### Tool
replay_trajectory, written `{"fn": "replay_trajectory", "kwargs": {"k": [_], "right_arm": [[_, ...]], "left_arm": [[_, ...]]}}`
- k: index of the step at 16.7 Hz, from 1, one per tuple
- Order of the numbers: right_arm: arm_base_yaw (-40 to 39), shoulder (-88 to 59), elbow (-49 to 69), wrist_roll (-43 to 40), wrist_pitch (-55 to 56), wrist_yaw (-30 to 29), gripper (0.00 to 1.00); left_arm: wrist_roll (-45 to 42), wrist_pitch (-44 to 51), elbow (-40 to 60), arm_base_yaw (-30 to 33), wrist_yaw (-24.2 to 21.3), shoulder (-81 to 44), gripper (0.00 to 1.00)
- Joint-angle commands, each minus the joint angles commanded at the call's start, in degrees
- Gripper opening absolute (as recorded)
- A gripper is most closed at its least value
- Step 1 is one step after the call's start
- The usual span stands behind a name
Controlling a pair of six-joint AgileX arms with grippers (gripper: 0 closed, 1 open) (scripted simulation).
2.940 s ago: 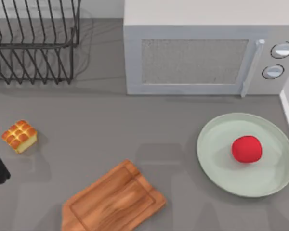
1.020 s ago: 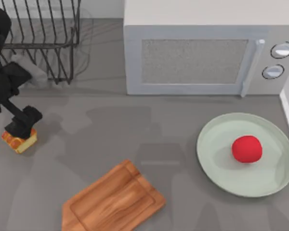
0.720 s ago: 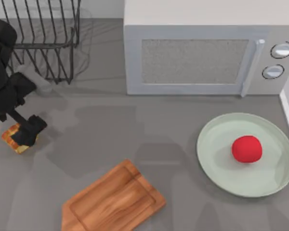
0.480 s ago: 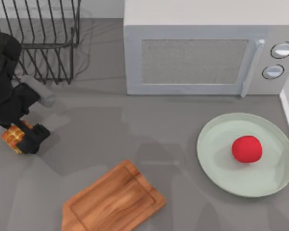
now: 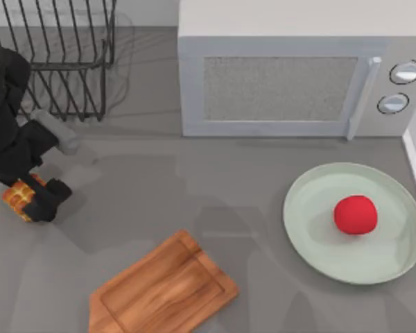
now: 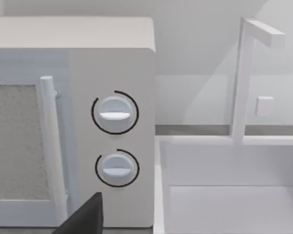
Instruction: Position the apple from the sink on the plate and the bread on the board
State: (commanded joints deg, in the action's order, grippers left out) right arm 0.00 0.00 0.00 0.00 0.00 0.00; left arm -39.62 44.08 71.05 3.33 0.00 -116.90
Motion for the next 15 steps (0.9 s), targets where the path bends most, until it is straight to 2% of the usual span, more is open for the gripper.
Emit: {"fn": "replay_trajectory", "kwargs": {"k": [9, 15], "right_arm": [[0.0, 0.0, 0.0, 0.0, 0.0, 0.0, 1.00], [0.0, 0.0, 0.0, 0.0, 0.0, 0.0, 1.00]], "left_arm": [[0.0, 0.0, 0.0, 0.0, 0.0, 0.0, 0.02], [0.0, 0.0, 0.0, 0.0, 0.0, 0.0, 0.00]]}}
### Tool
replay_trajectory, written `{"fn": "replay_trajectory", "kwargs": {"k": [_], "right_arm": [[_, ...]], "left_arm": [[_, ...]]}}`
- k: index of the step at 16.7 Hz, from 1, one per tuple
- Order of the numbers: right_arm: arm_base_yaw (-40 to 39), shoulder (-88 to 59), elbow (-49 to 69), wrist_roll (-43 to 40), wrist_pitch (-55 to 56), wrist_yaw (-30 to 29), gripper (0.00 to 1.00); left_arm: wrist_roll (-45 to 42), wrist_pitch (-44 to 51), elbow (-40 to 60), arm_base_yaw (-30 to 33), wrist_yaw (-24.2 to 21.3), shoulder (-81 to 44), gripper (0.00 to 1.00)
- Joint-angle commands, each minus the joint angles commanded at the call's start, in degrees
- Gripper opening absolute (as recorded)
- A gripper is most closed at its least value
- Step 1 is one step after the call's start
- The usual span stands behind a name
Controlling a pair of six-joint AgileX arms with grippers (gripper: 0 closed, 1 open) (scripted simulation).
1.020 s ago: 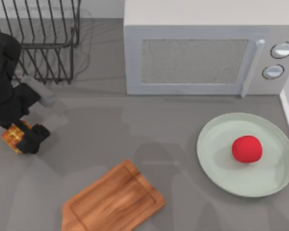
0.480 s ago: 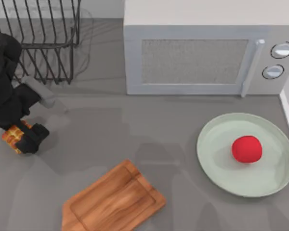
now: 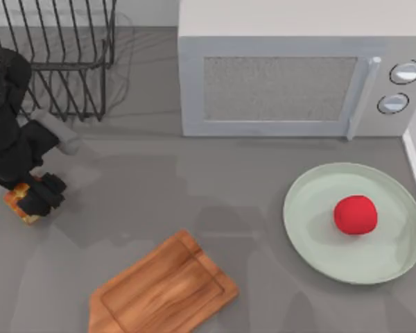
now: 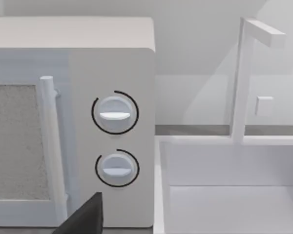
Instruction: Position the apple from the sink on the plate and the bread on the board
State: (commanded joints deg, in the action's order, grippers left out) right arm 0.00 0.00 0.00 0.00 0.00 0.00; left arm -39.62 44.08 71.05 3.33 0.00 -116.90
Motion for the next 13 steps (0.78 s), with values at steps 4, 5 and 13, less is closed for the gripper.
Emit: {"fn": "replay_trajectory", "kwargs": {"k": [4, 5, 13], "right_arm": [[0.0, 0.0, 0.0, 0.0, 0.0, 0.0, 1.00], [0.0, 0.0, 0.0, 0.0, 0.0, 0.0, 1.00], [0.0, 0.0, 0.0, 0.0, 0.0, 0.0, 1.00]], "left_arm": [[0.5, 1.5, 0.6, 0.1, -0.8, 1.8, 0.00], [0.4, 2.3, 1.2, 0.1, -0.8, 2.0, 0.00], [0.7, 21.1, 13.3, 0.2, -0.8, 8.1, 0.00]]}}
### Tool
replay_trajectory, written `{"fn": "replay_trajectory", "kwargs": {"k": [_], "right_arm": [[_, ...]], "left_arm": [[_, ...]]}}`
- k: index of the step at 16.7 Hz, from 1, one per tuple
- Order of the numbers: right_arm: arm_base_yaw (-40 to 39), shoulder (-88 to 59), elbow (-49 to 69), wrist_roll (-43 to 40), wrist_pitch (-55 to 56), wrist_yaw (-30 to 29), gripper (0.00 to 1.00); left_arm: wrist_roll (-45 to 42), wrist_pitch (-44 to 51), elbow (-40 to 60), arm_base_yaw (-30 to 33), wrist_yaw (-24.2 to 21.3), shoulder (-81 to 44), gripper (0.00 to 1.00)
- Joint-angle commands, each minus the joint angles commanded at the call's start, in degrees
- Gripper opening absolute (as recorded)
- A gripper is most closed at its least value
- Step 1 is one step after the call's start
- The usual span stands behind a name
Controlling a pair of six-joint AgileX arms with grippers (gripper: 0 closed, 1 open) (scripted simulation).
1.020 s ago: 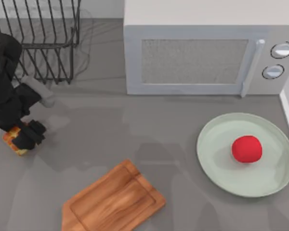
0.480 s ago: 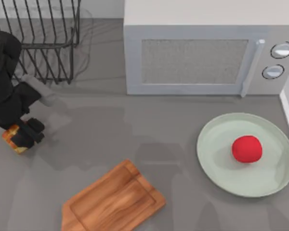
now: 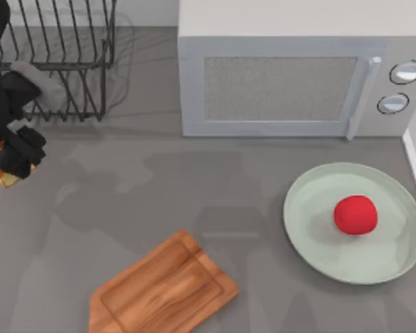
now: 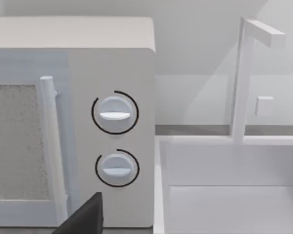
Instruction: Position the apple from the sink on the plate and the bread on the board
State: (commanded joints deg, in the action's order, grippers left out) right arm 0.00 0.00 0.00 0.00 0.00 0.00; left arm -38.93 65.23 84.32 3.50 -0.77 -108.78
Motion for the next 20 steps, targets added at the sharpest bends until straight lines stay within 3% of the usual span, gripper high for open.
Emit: {"fn": "replay_trajectory", "kwargs": {"k": [7, 10, 15, 20], "right_arm": [[0.0, 0.0, 0.0, 0.0, 0.0, 0.0, 1.00], [0.0, 0.0, 0.0, 0.0, 0.0, 0.0, 1.00], [0.0, 0.0, 0.0, 0.0, 0.0, 0.0, 1.00], [0.0, 0.0, 0.0, 0.0, 0.0, 0.0, 1.00]], "left_arm": [[0.5, 1.2, 1.0, 0.1, 0.0, 0.6, 0.00], [5.4, 1.5, 1.0, 1.8, 0.1, 0.1, 0.00], [25.6, 2.0, 0.5, 7.2, 0.3, -0.7, 0.00], [58.4, 1.7, -2.6, 14.8, 0.5, 0.0, 0.00]]}}
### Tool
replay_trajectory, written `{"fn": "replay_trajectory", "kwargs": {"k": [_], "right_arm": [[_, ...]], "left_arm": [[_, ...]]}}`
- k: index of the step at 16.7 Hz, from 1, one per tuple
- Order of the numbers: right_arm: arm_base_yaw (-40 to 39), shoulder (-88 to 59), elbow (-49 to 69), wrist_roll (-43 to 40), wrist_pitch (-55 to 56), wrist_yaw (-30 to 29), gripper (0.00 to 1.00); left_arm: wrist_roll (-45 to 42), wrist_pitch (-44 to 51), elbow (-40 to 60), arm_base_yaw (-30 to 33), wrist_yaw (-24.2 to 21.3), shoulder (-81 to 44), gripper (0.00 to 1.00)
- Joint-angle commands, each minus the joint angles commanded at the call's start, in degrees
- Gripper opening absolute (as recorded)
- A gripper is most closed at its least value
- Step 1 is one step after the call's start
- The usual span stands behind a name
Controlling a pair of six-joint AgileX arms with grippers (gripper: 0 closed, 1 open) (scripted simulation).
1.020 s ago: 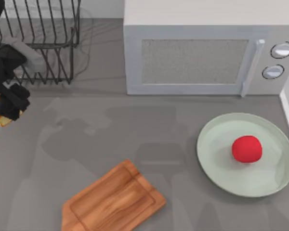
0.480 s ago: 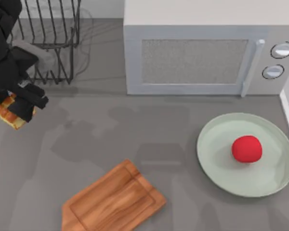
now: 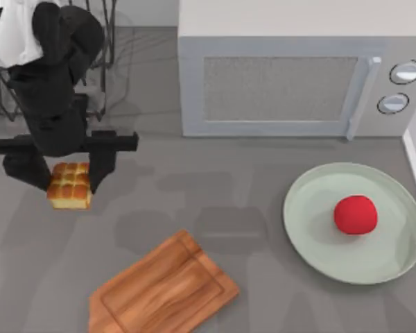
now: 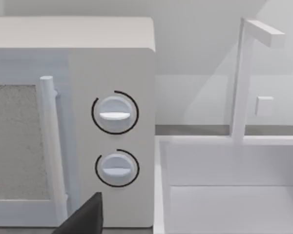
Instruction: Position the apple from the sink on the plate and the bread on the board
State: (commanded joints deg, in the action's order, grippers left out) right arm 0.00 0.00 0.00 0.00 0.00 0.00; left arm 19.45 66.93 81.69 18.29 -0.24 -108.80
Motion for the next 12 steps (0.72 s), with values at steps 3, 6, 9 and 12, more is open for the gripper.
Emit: {"fn": "replay_trajectory", "kwargs": {"k": [3, 6, 9, 12], "right_arm": [[0.0, 0.0, 0.0, 0.0, 0.0, 0.0, 1.00], [0.0, 0.0, 0.0, 0.0, 0.0, 0.0, 1.00], [0.0, 0.0, 0.0, 0.0, 0.0, 0.0, 1.00], [0.0, 0.0, 0.0, 0.0, 0.0, 0.0, 1.00]], "left_arm": [[21.7, -0.5, -3.1, 5.0, 0.0, 1.2, 0.00], [44.5, -1.1, -6.4, 10.2, 0.0, 2.5, 0.00], [66.8, -2.1, -9.7, 15.3, 0.0, 4.3, 0.00], [86.6, -3.8, -13.0, 19.7, 0.1, 7.0, 0.00]]}}
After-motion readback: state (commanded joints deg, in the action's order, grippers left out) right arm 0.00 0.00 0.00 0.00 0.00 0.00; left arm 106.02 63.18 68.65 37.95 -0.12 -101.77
